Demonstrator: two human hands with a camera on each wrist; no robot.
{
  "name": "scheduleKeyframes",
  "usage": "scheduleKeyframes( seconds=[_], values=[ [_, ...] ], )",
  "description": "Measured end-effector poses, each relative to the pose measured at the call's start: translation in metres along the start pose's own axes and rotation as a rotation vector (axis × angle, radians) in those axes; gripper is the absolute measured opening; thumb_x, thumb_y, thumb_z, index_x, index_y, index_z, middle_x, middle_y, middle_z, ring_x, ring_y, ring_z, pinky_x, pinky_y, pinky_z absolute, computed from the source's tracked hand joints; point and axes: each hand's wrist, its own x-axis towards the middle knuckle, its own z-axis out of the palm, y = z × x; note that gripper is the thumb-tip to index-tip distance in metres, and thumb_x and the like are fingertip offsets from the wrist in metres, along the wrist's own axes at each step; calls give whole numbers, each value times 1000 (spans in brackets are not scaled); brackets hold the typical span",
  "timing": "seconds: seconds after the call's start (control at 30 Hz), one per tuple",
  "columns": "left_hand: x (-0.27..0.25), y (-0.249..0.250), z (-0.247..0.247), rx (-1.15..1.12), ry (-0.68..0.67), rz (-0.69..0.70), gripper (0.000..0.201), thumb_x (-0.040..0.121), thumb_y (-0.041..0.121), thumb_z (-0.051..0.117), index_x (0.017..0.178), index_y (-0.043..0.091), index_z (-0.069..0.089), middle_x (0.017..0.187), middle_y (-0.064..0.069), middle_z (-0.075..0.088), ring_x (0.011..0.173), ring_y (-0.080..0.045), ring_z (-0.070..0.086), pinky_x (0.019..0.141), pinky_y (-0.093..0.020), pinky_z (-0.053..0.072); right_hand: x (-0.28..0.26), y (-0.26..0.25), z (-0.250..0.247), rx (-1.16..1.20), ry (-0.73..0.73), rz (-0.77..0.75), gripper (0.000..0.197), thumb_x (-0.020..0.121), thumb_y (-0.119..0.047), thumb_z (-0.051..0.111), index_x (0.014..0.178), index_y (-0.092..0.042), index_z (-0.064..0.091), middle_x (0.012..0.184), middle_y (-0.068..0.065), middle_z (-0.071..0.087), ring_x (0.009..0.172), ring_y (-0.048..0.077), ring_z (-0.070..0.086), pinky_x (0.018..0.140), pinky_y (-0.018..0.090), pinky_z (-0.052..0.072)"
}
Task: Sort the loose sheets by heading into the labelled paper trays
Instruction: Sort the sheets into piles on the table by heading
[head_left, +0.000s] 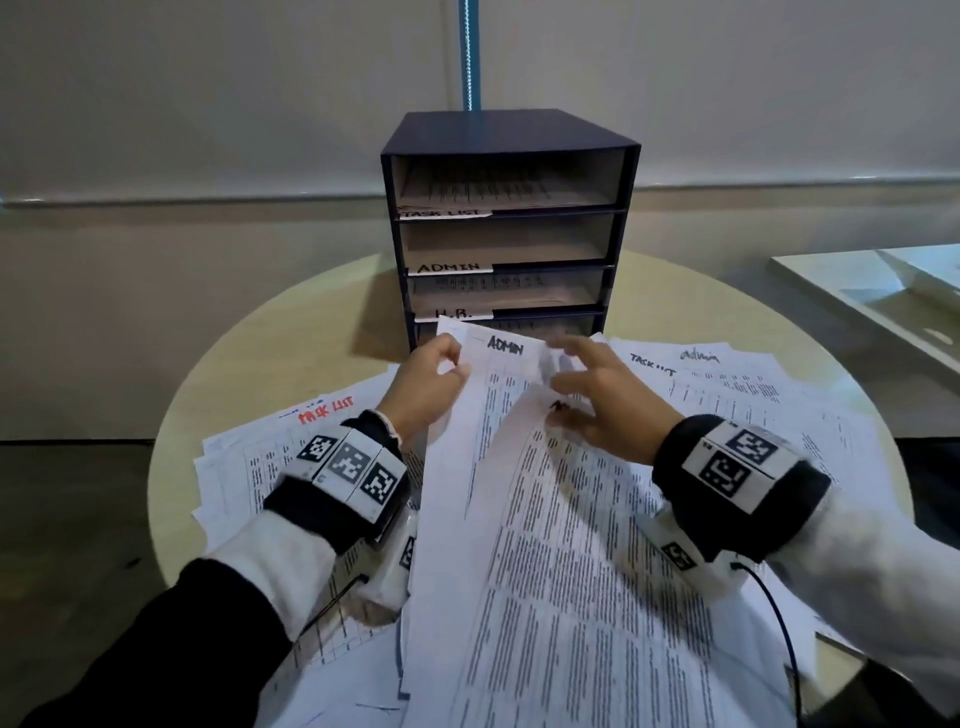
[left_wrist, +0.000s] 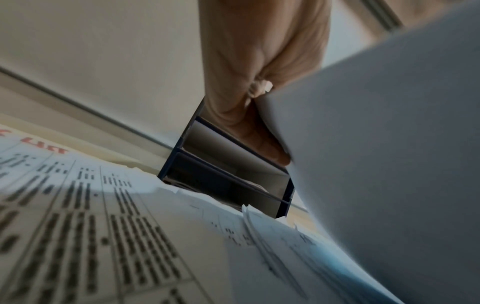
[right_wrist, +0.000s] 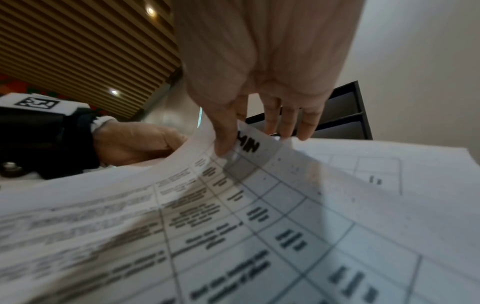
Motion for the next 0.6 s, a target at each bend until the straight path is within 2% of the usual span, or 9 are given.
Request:
scheduleKeyframes(
  seconds=[0.07,0.13,0.2,0.27,0.3,0.4,0.47,0.53,0.6],
  values=[
    [-1,2,-3,-32,-4,52,12,95,8,45,83,11,46,115,-14,61,111,-25,55,95,-35,41,6,1,-4,2,41,30,22,85,-18,63,99,-1,65,152,9,23,139,28,21,112,44,22],
    [-5,6,-7,-56,-10,107,9,94,11,49,85,11,49,108,-7,63,103,-19,56,97,-37,40,12,1,-7,-1,60,49,23,86,-19,63,101,-1,63,148,10,33,135,28,29,110,47,27],
    [-13,10,-10,-96,9,136,12,92,15,55,81,17,50,94,5,59,89,-10,53,90,-34,41,17,-2,-10,-17,75,57,21,87,-20,61,98,-2,64,120,8,56,112,26,49,99,42,36],
    [-24,16,-11,-221,-28,100,12,85,23,62,88,19,51,95,8,59,85,-11,57,84,-34,46,19,-8,-14,-10,98,81,11,88,-19,59,85,-8,59,86,-1,52,83,22,47,83,34,36],
    [-29,16,-11,-287,-71,54,25,79,28,65,97,20,49,101,5,62,85,-16,62,79,-35,52,21,-11,-15,-4,105,87,12,89,-18,59,80,-13,53,79,-3,46,78,20,42,78,32,33],
    [-40,16,-6,-293,-138,-12,74,66,30,78,123,31,31,126,-7,53,105,-27,60,83,-43,55,27,-20,-12,37,174,61,9,88,-15,58,80,-13,55,78,-4,47,76,22,45,77,35,35],
    [-41,18,-1,-196,-101,31,90,75,12,75,136,34,12,132,-2,43,115,-23,51,96,-41,48,29,-26,-9,107,240,48,8,88,-15,58,85,-8,58,78,-4,50,78,23,51,80,37,39],
    [-40,22,3,-144,-46,34,87,84,1,63,142,29,5,132,-1,42,113,-22,51,98,-40,46,29,-30,-9,190,300,50,7,88,-14,59,89,-7,57,80,-5,52,76,20,50,82,38,41],
    [-36,23,3,-153,-15,8,68,87,0,57,140,22,21,130,-6,50,110,-25,56,95,-44,49,28,-28,-9,253,343,62,16,85,-16,63,97,-11,53,89,-6,55,87,21,54,92,42,39]
  ],
)
